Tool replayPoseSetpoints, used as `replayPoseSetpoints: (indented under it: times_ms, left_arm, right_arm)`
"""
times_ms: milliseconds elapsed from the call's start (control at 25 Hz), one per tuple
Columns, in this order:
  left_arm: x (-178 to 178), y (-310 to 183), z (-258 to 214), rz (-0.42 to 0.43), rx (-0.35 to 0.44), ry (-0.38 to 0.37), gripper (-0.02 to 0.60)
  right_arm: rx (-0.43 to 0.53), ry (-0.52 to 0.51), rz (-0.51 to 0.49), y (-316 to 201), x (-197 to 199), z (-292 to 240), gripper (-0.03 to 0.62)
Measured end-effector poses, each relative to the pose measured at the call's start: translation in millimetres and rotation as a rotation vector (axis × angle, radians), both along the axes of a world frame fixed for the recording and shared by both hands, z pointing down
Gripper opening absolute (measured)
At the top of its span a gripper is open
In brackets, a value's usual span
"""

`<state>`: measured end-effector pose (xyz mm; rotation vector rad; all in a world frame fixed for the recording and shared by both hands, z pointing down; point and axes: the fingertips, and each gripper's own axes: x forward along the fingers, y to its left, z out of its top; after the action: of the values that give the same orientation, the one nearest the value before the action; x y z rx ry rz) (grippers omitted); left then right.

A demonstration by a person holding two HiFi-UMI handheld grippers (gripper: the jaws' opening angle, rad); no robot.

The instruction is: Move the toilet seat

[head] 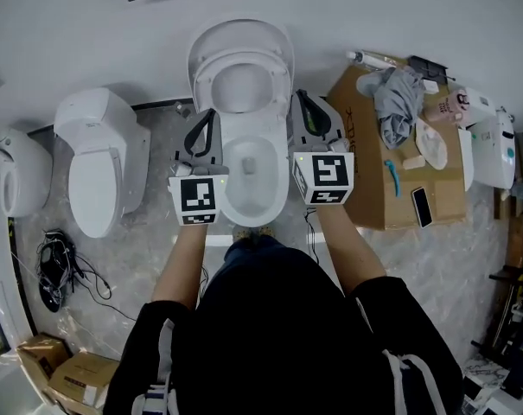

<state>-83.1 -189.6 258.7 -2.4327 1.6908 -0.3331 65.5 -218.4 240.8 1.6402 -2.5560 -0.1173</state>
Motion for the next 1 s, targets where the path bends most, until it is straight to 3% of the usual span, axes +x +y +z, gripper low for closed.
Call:
replayPoseSetpoints:
  times_ms: [200,440,1000]
  left_arm:
    - [-1.4,47.0,-20.0,-0.008,0.002,0.059,0.006]
    - [-1.1,88.3,-23.3,-0.009,-0.005,0.073,0.006]
    - [3.4,114.3,-27.9,-0.004,0.029,0.078,0.006]
  right_arm:
    - [-0.007,-0.037,0.000,46.4,8.0,-9.5,0.023]
    - [-0.039,-0.048,0.007,91.0,7.9,-0.8,0.023]
    - [0.010,-0.001,-0.045,131.5,-11.1,-3.8,0.023]
